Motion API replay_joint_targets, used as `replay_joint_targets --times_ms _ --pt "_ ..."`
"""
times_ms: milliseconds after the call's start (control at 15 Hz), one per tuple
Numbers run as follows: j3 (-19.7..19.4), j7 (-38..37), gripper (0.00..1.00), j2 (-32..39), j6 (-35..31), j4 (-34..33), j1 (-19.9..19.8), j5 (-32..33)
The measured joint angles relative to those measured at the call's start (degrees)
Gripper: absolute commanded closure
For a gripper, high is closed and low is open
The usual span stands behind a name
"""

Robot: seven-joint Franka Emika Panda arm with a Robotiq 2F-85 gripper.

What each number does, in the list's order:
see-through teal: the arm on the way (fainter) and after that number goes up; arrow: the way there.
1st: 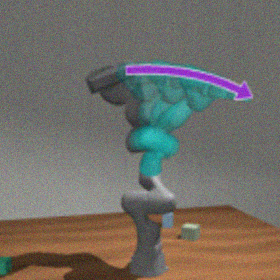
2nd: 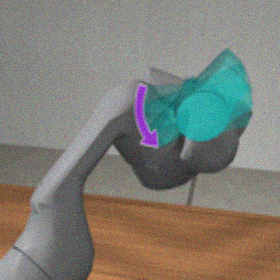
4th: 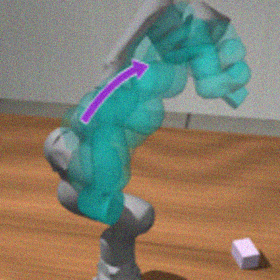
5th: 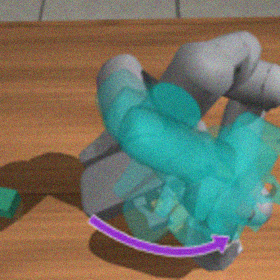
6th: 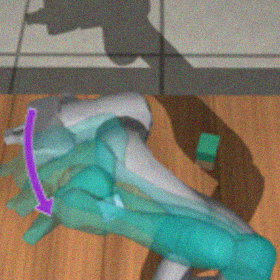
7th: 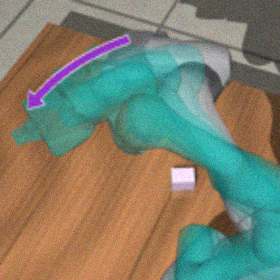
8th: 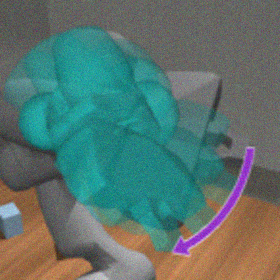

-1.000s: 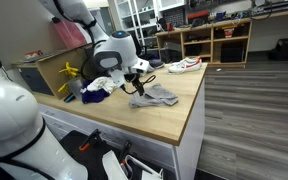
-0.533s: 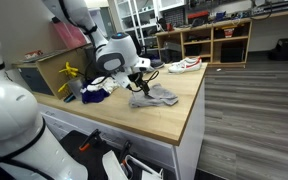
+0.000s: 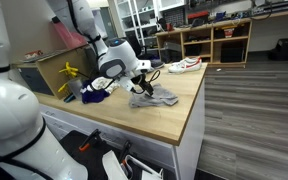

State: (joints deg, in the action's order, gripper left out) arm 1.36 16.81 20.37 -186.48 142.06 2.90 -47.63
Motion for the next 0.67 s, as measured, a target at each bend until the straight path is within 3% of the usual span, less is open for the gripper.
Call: replay_joint_targets --times_ms 400,667 --pt "2.3 -0.1 0.98 4.1 -3.5 -2.0 -0.8 0.0" --pt "3.2 -0.2 0.99 4.0 -4.3 -2.6 -1.3 0.0"
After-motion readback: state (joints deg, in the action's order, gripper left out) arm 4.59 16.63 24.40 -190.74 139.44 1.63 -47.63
